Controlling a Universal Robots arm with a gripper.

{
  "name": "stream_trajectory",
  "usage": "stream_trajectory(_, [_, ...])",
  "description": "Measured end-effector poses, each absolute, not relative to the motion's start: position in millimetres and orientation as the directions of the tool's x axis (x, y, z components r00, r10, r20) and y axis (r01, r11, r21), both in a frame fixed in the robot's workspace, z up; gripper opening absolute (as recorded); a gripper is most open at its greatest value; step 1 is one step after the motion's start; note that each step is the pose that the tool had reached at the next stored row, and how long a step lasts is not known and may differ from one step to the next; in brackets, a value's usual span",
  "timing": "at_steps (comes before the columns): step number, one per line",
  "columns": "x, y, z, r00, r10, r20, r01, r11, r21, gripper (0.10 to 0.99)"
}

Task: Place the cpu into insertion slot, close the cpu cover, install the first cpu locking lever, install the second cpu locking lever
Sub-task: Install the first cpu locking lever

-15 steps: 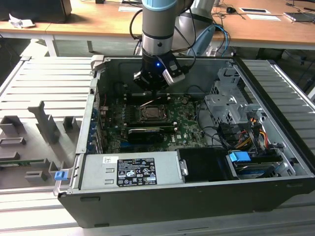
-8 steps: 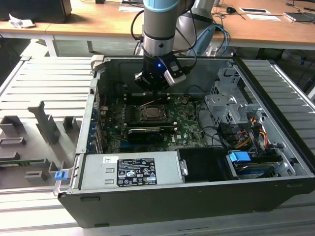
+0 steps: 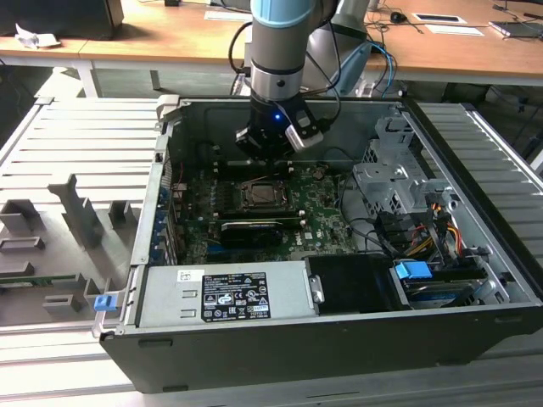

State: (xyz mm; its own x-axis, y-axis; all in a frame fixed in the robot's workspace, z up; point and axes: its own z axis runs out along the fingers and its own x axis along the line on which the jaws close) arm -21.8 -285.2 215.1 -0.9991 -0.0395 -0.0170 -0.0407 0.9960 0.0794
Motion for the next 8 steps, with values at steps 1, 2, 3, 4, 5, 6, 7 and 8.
stream_trajectory(1, [-20.8,-285.1,214.2,-0.999,-0.039,-0.017,-0.041,0.996,0.079,0.106])
stream_trajectory(2, [-19.6,-284.8,212.3,-0.999,-0.039,-0.017,-0.041,0.996,0.079,0.106])
stream_trajectory(3, [-19.0,-284.4,209.8,-0.999,-0.039,-0.017,-0.041,0.996,0.079,0.106])
stream_trajectory(4, [-18.9,-284.2,208.4,-0.999,-0.039,-0.017,-0.04,0.996,0.079,0.106])
stream_trajectory(5, [-18.8,-283.6,205.8,-0.999,-0.039,-0.017,-0.041,0.996,0.079,0.106])
stream_trajectory(6, [-18.8,-282.8,205.1,-0.999,-0.039,-0.017,-0.041,0.996,0.079,0.106])
stream_trajectory(7, [-18.8,-282.6,204.9,-0.999,-0.039,-0.017,-0.041,0.996,0.078,0.106])
stream_trajectory(8, [-18.8,-282.3,204.7,-0.999,-0.039,-0.017,-0.041,0.996,0.077,0.106])
